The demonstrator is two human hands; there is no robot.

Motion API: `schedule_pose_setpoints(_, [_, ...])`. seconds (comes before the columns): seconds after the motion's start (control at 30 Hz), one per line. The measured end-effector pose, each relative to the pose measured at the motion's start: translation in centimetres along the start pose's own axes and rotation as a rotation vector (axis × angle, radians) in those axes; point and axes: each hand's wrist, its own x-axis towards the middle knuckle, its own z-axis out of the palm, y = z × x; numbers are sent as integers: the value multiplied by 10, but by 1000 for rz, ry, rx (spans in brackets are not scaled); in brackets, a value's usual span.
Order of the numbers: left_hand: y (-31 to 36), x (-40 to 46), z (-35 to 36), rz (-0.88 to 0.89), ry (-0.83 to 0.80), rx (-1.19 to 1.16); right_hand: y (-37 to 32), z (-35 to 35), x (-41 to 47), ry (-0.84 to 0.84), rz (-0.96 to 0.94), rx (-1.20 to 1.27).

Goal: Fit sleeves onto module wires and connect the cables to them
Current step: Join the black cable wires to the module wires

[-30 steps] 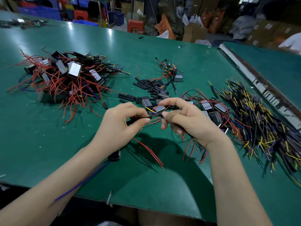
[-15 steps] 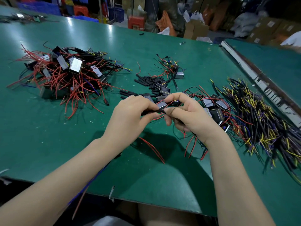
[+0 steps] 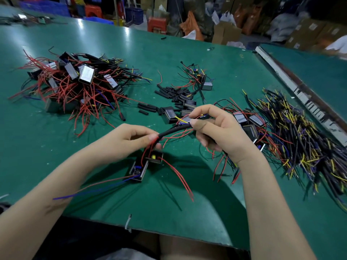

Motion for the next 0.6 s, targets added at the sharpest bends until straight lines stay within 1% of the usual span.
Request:
schedule_pose_setpoints(0.1, [1, 3, -1, -21, -66, -7, 1, 1, 0, 9, -4, -24])
schedule_pose_setpoints(0.2, [3, 7, -2, 12, -16, 43, 1, 3, 1, 3, 18, -81])
schedule_pose_setpoints(0.3, [8, 9, -2, 63, 31, 45, 1, 4, 0, 9, 15, -94])
schedule_pose_setpoints(0.47, [22, 16, 4, 111, 68, 73, 1, 7, 0, -2, -11, -79])
schedule_pose_setpoints(0.6, [32, 21, 6, 132, 88, 103, 0, 7, -1, -24, -28, -115])
